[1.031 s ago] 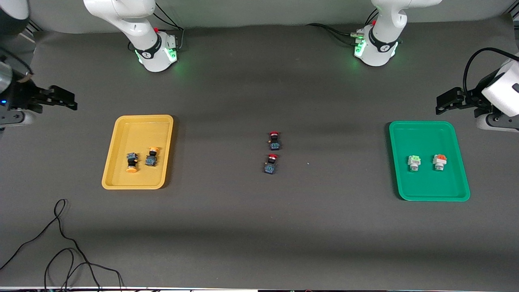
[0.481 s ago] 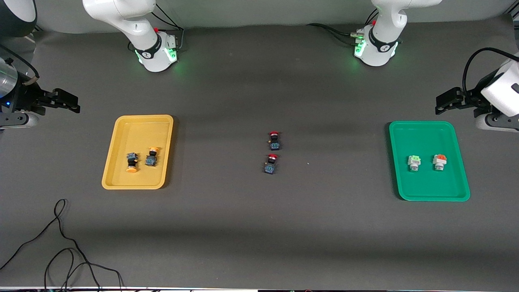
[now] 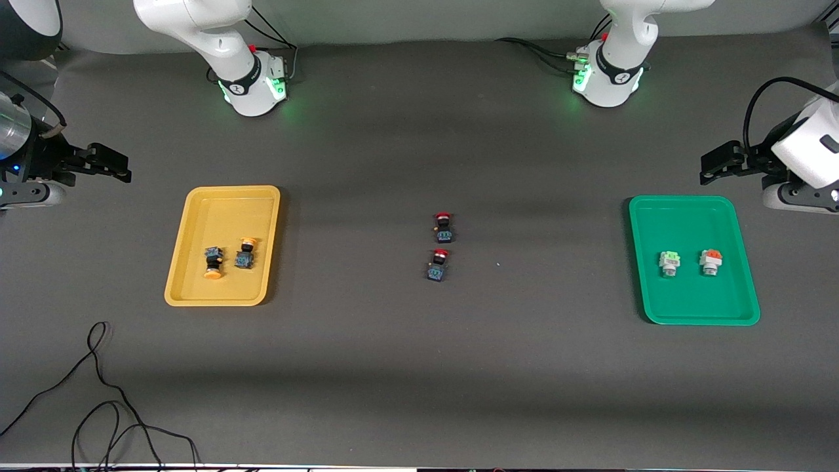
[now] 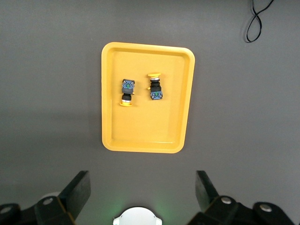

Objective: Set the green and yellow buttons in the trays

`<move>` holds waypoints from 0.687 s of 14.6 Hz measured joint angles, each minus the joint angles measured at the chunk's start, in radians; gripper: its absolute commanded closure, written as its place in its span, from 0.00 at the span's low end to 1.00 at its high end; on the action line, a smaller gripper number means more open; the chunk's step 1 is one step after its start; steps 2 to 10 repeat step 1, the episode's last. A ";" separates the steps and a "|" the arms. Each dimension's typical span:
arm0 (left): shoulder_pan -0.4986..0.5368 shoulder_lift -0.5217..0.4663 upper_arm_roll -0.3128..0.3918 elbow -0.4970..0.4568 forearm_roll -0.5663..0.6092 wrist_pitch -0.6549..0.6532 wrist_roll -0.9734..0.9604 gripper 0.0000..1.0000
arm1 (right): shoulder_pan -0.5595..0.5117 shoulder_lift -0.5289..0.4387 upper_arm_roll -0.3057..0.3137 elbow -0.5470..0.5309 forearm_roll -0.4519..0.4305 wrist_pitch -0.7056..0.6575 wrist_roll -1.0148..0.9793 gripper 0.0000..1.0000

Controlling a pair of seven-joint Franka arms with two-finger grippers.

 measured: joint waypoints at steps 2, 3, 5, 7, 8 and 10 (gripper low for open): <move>0.000 0.000 0.000 0.000 0.000 0.000 0.000 0.00 | 0.000 0.000 0.000 0.000 0.000 0.000 0.000 0.01; 0.000 0.000 0.000 0.000 0.000 0.000 0.000 0.00 | 0.000 0.000 0.000 0.000 0.000 0.000 0.000 0.01; 0.000 0.000 0.000 0.000 0.000 0.000 0.000 0.00 | 0.000 0.000 0.000 0.000 0.000 0.000 0.000 0.01; 0.000 0.000 0.000 0.000 0.000 0.000 0.000 0.00 | 0.000 0.000 0.000 0.000 0.000 0.000 0.000 0.01; 0.000 0.000 0.000 0.000 0.000 0.000 0.000 0.00 | 0.000 0.000 0.000 0.000 0.000 0.000 0.000 0.01; 0.000 0.000 0.000 0.000 0.000 0.000 0.000 0.00 | 0.000 0.000 0.000 0.000 0.000 0.000 0.000 0.01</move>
